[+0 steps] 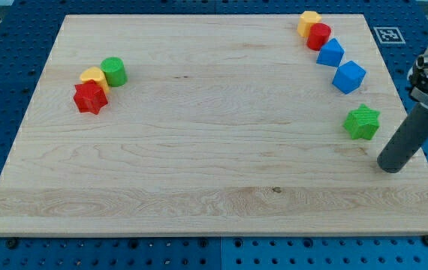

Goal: Slightly move the green star towards the top of the board

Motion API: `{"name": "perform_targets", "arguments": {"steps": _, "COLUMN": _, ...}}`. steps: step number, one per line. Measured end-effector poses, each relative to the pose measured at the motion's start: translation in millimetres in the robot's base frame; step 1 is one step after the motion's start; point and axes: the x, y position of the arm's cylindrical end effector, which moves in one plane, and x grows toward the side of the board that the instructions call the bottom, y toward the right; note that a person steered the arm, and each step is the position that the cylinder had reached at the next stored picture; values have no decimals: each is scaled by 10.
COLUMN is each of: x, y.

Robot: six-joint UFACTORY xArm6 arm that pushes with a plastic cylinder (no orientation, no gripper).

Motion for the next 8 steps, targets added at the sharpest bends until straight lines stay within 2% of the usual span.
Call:
{"name": "perform_targets", "arguments": {"steps": 1, "x": -4, "y": 0}}
{"name": "perform_targets", "arguments": {"steps": 3, "x": -334, "y": -8}}
{"name": "perform_targets", "arguments": {"steps": 8, "x": -385, "y": -77}}
